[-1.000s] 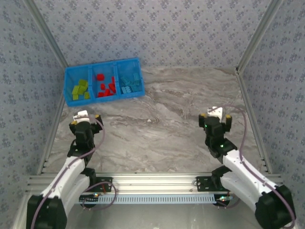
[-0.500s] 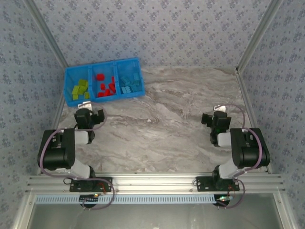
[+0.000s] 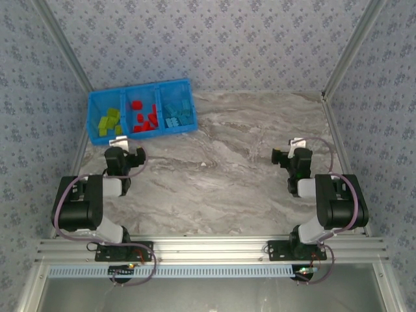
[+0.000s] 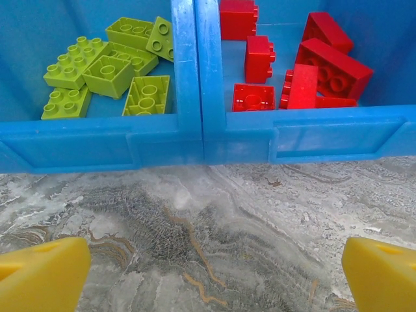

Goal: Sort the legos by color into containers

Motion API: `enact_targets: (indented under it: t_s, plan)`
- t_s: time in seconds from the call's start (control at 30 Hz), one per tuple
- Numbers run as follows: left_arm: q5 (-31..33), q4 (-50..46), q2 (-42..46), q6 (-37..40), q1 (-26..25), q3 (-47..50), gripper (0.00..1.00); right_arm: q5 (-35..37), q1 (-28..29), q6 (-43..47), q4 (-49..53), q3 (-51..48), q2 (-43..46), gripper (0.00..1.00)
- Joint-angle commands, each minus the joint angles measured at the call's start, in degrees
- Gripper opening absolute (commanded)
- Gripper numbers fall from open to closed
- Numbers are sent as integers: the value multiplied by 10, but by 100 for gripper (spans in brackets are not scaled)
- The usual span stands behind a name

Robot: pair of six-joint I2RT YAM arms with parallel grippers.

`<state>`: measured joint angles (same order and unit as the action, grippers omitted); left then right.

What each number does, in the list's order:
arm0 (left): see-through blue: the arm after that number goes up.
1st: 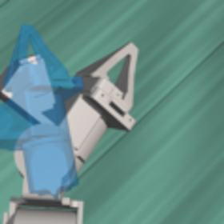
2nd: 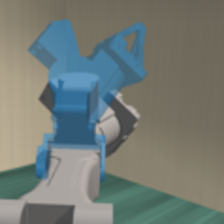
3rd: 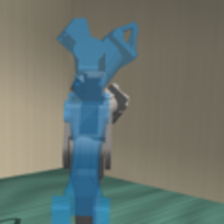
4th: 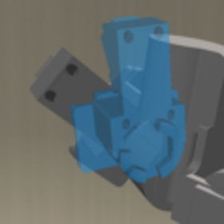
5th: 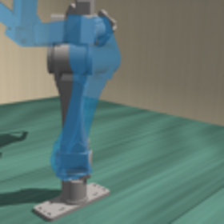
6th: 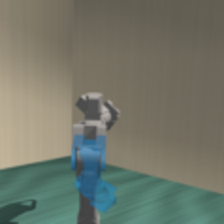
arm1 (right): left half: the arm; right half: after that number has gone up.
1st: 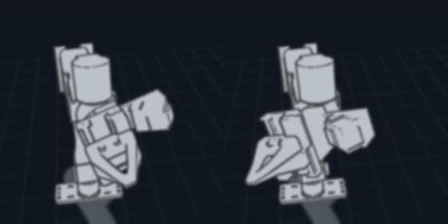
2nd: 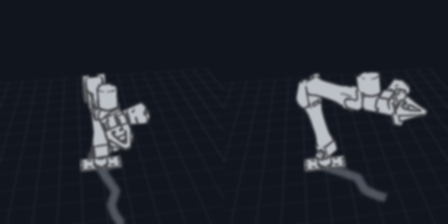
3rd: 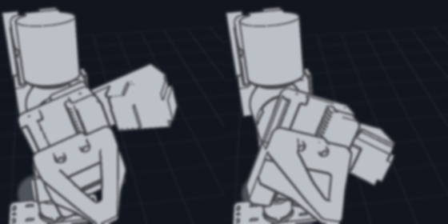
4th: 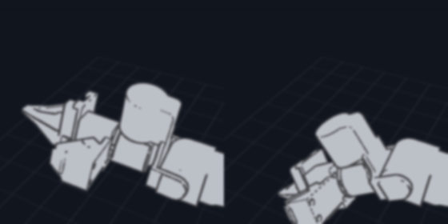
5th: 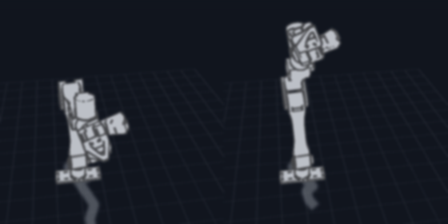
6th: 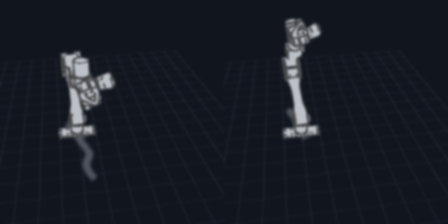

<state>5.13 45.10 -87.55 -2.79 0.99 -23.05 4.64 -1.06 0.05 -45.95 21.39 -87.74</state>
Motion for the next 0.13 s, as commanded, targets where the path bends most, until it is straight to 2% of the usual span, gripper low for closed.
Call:
enact_targets:
  t_s: [0.0,0.1]
  plan:
    - [-10,17,-3,8,-1,-4,99,-17,-7,8,4,14,6,100]
    - [-10,17,-3,7,-1,-4,99,-20,-8,8,1,11,7,100]
